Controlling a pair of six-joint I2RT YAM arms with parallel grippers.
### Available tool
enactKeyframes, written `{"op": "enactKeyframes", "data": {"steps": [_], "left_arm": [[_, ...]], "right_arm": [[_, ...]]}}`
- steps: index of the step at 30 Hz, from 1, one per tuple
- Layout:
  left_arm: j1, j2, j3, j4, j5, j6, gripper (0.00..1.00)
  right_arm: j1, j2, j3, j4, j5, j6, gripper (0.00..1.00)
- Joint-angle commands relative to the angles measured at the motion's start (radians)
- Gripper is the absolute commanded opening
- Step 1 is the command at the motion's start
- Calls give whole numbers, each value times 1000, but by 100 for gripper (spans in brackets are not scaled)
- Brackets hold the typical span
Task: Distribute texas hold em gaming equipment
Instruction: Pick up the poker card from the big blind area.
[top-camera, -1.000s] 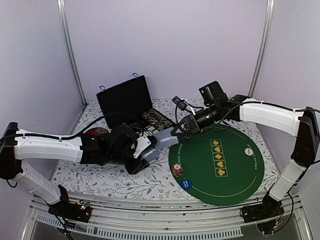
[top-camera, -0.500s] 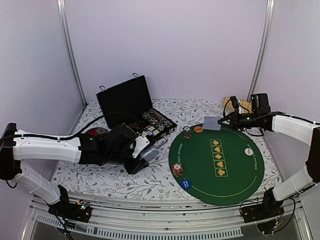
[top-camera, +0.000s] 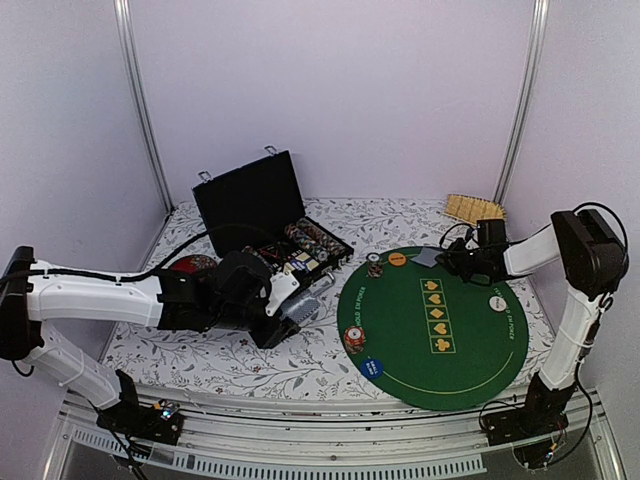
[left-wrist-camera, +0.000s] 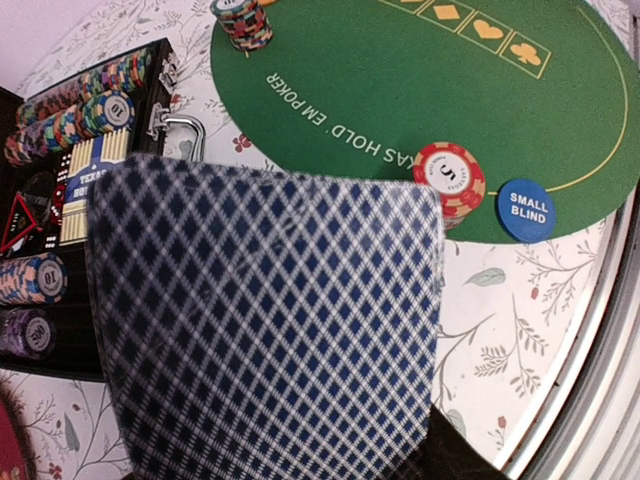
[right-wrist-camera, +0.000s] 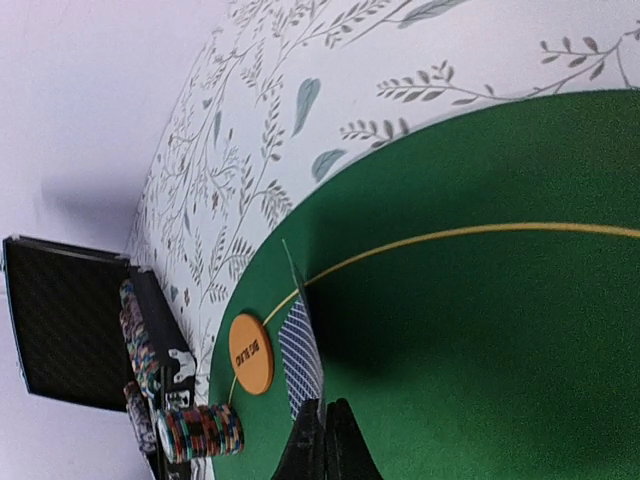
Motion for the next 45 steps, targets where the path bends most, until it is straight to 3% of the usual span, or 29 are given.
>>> {"op": "enactKeyframes", "data": {"steps": [1, 11, 30, 32, 34, 39, 41, 45], "left_arm": [[13, -17, -9, 36, 8, -2, 55], [15, -18, -6, 25, -16, 8, 56], [17, -26, 1, 5, -37, 9, 56], [17, -28, 3, 6, -38, 10, 57], [16, -27, 8, 4, -34, 15, 57], [16, -20, 19, -9, -40, 31, 57], [16, -19, 19, -11, -43, 37, 57], [17, -16, 27, -10, -38, 47, 57]], "right_arm": [[-3, 77, 39, 127, 126, 198, 2], [25, 219, 138, 156, 154, 374, 2], [68, 349, 296, 108, 118, 395, 6], [68, 341, 294, 106, 108, 381, 16], [68, 309, 280, 103, 108, 362, 39], [68, 122, 189, 55, 155, 207, 74], [69, 26, 154, 28, 176, 110, 100], [96, -131, 159, -69, 98, -231, 99]]}}
